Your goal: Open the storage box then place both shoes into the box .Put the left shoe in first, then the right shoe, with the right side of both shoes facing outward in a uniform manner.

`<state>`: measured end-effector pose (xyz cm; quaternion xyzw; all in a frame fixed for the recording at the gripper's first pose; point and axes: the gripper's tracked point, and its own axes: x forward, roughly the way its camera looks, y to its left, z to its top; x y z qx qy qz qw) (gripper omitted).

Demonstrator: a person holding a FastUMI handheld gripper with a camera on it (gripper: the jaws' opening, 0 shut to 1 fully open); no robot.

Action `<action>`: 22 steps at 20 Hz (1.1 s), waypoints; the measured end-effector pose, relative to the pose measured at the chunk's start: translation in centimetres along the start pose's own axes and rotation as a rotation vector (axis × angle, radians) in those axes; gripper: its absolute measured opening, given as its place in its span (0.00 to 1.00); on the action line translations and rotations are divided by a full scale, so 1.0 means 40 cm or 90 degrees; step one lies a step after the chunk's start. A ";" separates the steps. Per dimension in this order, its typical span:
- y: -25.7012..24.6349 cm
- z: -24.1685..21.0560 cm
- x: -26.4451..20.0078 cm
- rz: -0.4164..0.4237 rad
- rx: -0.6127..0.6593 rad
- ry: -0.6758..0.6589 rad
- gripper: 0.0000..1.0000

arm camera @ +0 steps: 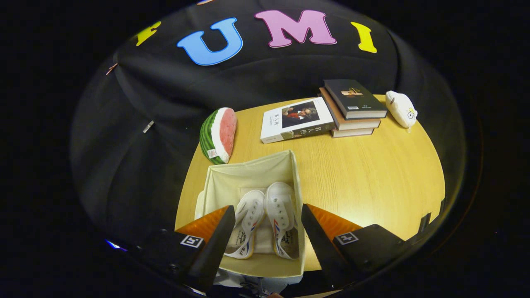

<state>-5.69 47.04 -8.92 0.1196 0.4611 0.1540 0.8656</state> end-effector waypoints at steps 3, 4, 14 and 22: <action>-0.088 0.067 -0.048 -0.007 -0.027 -0.064 0.99; -0.127 0.093 -0.064 -0.013 -0.038 -0.088 0.99; -0.541 0.266 -0.258 -0.088 -0.087 -0.284 0.99; -0.726 0.322 -0.394 -0.097 -0.096 -0.380 0.98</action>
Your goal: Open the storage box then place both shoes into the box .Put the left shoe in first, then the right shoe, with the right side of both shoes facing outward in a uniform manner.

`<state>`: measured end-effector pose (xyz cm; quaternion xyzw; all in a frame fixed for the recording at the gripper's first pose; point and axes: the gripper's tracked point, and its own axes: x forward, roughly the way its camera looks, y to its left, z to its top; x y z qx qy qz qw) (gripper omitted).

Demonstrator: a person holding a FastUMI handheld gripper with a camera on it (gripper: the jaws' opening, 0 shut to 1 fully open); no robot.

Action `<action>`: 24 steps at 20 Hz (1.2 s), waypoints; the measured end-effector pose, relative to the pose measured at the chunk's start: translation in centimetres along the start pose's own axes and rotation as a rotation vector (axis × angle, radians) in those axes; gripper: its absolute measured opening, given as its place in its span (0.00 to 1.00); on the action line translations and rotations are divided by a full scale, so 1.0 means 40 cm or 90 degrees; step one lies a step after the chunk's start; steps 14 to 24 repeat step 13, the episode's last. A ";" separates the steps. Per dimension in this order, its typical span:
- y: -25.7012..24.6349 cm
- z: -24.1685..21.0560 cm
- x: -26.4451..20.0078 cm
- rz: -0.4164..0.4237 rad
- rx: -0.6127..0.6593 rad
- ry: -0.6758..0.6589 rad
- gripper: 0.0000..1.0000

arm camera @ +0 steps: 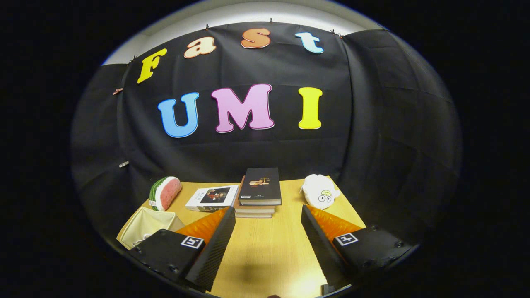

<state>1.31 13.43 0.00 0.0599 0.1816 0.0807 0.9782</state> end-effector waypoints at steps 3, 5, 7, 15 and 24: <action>-0.051 0.048 -0.015 0.002 -0.019 -0.047 0.98; -0.065 0.068 -0.035 0.007 -0.025 -0.069 0.98; -0.074 0.076 -0.044 0.011 -0.026 -0.079 0.98; -0.061 0.114 -0.062 0.029 -0.059 -0.118 0.98; -0.061 0.114 -0.062 0.029 -0.059 -0.118 0.98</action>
